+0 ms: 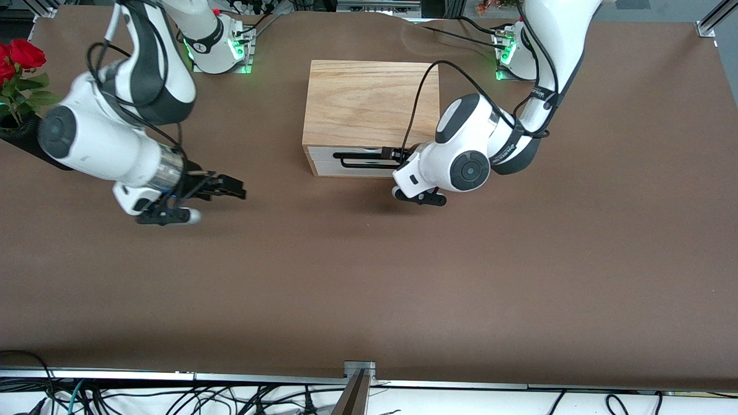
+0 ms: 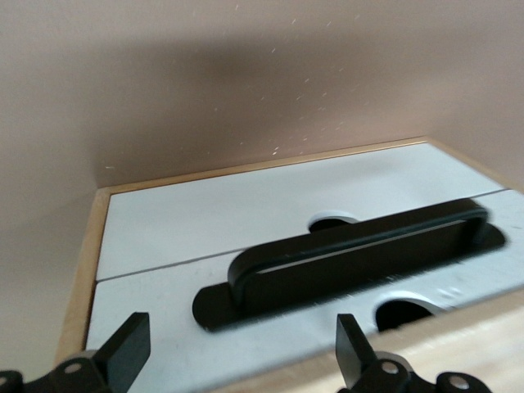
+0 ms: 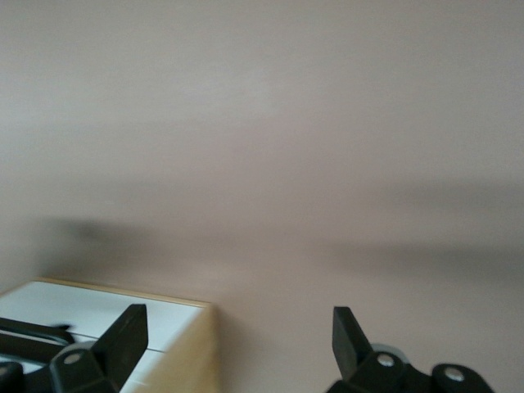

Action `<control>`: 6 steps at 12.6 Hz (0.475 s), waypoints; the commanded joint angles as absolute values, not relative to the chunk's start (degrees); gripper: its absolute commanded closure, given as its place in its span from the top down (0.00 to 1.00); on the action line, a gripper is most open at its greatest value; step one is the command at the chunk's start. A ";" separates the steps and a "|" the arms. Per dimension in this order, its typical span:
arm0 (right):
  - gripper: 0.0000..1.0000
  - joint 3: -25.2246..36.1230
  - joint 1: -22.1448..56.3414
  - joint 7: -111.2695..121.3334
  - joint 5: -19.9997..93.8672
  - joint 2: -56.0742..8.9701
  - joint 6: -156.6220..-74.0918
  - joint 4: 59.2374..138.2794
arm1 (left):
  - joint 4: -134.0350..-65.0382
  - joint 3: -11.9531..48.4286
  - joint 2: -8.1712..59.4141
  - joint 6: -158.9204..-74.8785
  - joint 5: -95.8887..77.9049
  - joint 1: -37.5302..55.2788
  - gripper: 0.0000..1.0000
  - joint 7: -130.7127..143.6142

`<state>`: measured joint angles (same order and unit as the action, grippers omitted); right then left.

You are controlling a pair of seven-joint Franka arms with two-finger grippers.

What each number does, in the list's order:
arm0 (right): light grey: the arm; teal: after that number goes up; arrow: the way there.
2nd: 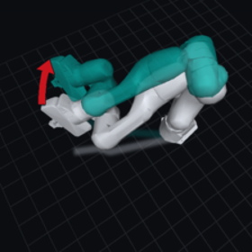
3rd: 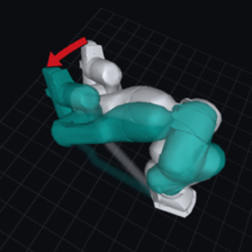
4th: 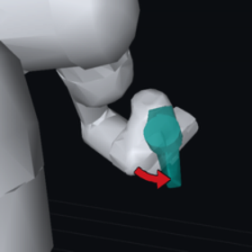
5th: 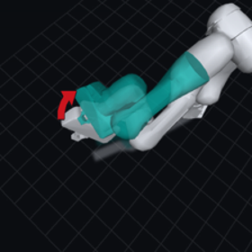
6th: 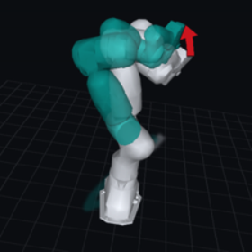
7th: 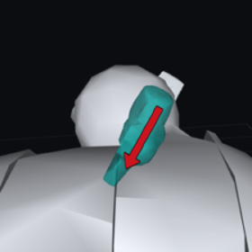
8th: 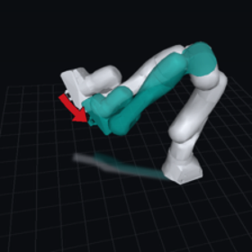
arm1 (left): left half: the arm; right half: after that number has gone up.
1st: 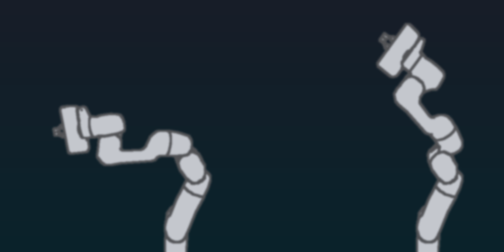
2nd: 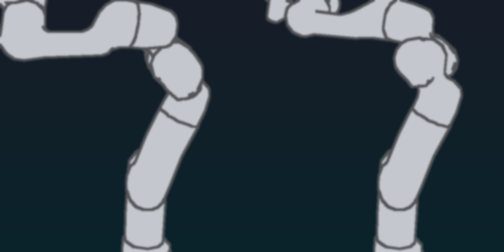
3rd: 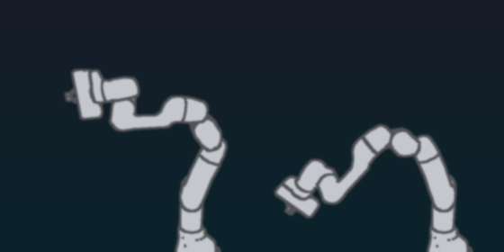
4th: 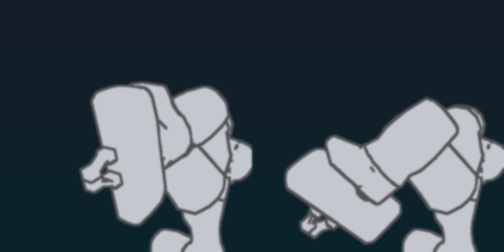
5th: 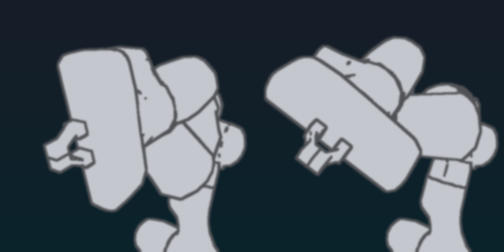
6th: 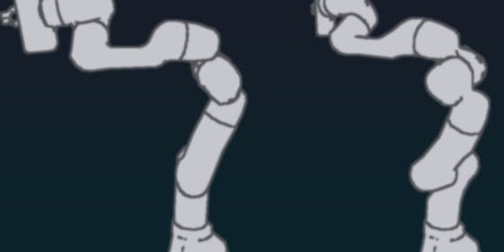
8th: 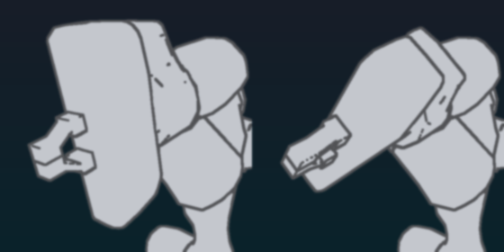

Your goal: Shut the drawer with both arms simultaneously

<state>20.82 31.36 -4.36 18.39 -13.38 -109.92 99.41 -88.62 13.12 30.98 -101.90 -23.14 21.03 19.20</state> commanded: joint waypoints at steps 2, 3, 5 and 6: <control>1.00 20.57 29.99 -4.06 10.64 -3.01 -98.73 100.02 | -83.76 12.74 26.30 -98.00 -22.25 15.14 1.00 19.42; 1.00 20.13 25.62 -3.52 11.42 -2.29 -95.92 99.85 | -83.50 12.74 24.28 -95.82 -19.37 13.29 1.00 19.42; 1.00 16.46 18.93 1.04 12.49 -1.68 -93.35 99.32 | -83.32 12.75 21.37 -92.21 -11.55 10.82 1.00 19.51; 1.00 12.61 15.33 2.10 9.78 -0.63 -93.25 99.23 | -83.23 11.96 18.83 -92.28 -8.99 10.20 1.00 19.42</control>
<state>18.51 21.21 0.05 11.71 -1.80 -94.26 99.11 -82.50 12.37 22.92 -93.35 -13.44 10.91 19.16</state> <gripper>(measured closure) 0.000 0.000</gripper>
